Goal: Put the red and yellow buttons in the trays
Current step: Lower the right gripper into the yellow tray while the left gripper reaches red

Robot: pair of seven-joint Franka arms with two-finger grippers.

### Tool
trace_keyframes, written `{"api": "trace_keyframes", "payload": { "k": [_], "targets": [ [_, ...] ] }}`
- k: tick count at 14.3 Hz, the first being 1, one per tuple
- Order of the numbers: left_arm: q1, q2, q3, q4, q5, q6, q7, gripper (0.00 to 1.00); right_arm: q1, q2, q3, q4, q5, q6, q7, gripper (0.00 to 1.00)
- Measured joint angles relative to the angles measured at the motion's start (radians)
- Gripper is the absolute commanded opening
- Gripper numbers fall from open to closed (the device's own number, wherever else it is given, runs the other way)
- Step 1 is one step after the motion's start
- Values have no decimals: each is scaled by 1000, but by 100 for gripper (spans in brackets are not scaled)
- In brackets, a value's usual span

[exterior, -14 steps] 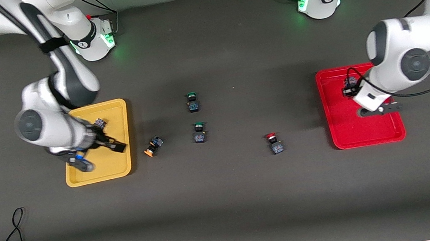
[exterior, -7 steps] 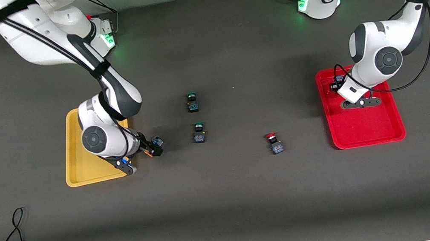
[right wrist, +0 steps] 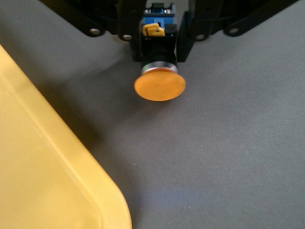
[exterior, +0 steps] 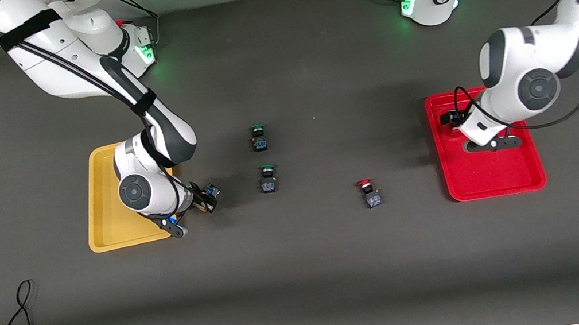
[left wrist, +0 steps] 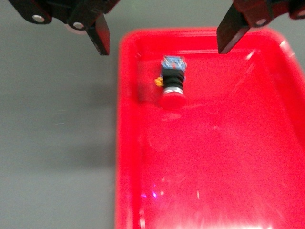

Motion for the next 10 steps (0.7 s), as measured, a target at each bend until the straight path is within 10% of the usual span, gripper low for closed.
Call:
{"api": "trace_keyframes", "payload": {
  "k": [5, 10],
  "targets": [
    [-196, 119, -10, 438, -61, -226, -298, 100, -50, -126, -32, 55, 0, -228, -64, 0],
    [-308, 407, -11, 629, -68, -114, -452, 100, -109, -178, -256, -31, 77, -261, -477, 0]
  ]
}}
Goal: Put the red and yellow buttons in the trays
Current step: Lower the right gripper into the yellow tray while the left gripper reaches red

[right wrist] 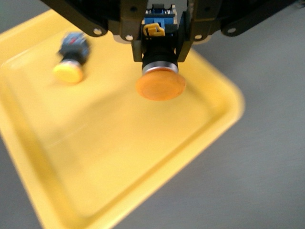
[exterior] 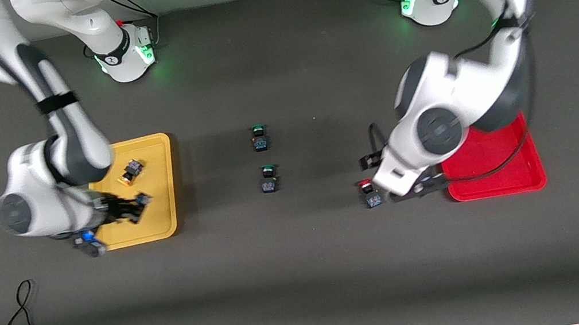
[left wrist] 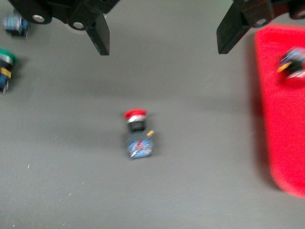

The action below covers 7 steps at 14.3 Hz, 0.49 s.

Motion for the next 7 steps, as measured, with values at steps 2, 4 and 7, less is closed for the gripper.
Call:
{"api": "trace_keyframes", "payload": {
  "k": [2, 4, 7],
  "targets": [
    [-7, 89, 1, -5, 0, 120, -10, 98, -9, 37, -11, -45, 23, 78, -46, 4],
    [-6, 147, 6, -15, 0, 215, -10, 88, 7, 69, -8, -52, 27, 113, -46, 99],
    [-6, 179, 9, -46, 0, 318, -10, 55, 19, 70, -8, -47, 30, 117, -45, 100]
  ]
}}
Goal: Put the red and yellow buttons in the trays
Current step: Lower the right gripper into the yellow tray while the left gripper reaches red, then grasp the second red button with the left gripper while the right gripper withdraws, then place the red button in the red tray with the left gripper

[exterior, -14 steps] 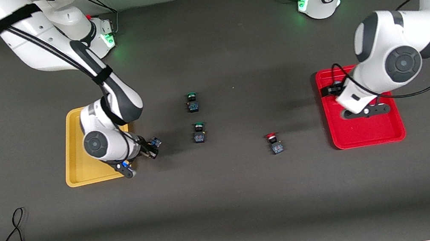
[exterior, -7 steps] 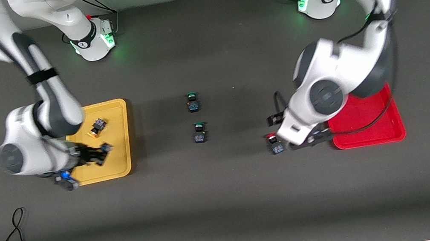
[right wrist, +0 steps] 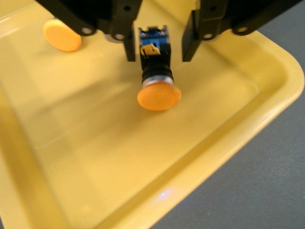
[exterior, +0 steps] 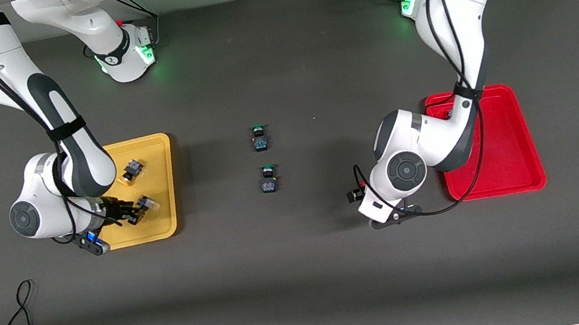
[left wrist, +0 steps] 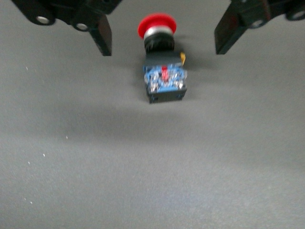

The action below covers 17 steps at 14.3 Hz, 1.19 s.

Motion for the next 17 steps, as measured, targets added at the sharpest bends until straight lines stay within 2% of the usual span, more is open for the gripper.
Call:
{"api": "trace_keyframes", "payload": {
  "k": [1, 2, 3, 7, 9, 10, 12, 14, 15, 17],
  "targets": [
    [0, 7, 0, -10, 0, 29, 0, 28, -1, -9, -1, 5, 0, 0, 0, 100],
    [0, 13, 0, -17, 0, 44, 0, 5, -2, -26, -3, 12, 0, 0, 0, 100],
    [0, 15, 0, -23, 0, 52, 0, 0, -3, -77, -4, 26, 0, -19, 0, 100],
    [-3, 13, -1, -24, 0, 54, -12, 0, -19, -292, 1, 95, -44, -144, -44, 100],
    [-4, 1, -1, -21, 0, 27, -18, 0, -51, -404, 47, 148, -69, -230, -87, 100],
    [-3, -19, 1, -14, 0, -26, -18, 0, -80, -442, 84, 171, -90, -266, -106, 100],
    [9, -99, 11, 1, 0, -175, -14, 0, -119, -492, 144, 207, -168, -329, -143, 100],
    [44, -215, 18, -6, 2, -318, 17, 0, -124, -523, 163, 220, -212, -370, -190, 100],
    [70, -283, 20, -34, 3, -358, 47, 0, -126, -539, 164, 222, -217, -387, -232, 100],
    [128, -421, 22, -165, 4, -355, 138, 0, -143, -569, 164, 225, -218, -426, -300, 100]
  ]
}}
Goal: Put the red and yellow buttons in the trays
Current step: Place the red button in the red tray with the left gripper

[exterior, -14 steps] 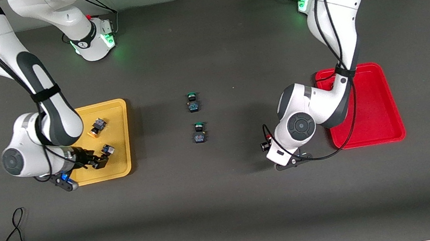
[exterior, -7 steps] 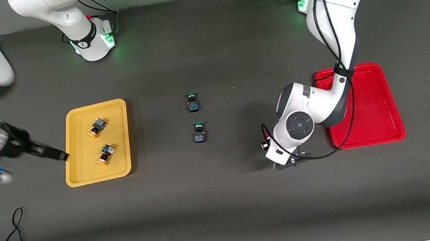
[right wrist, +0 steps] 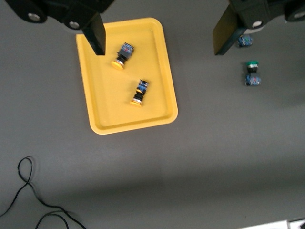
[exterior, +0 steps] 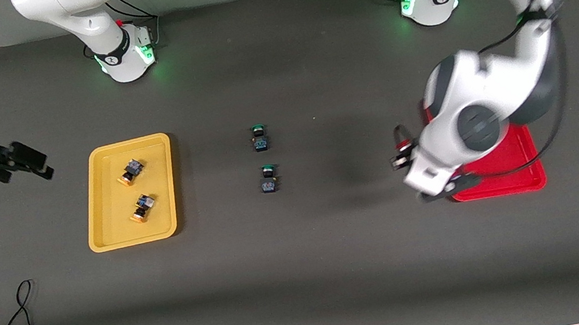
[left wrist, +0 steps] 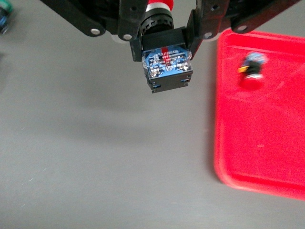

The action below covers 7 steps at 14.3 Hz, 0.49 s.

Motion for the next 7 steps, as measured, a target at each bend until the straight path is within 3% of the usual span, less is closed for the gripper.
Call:
{"api": "trace_keyframes", "payload": {
  "k": [3, 7],
  "targets": [
    [106, -142, 6, -267, 9, 145, 193, 0, -11, -40, 0, 0, 0, -57, -30, 100],
    [214, -156, 9, -502, 120, 430, 325, 0, -9, -47, 7, -4, 0, -76, -34, 100]
  ]
}}
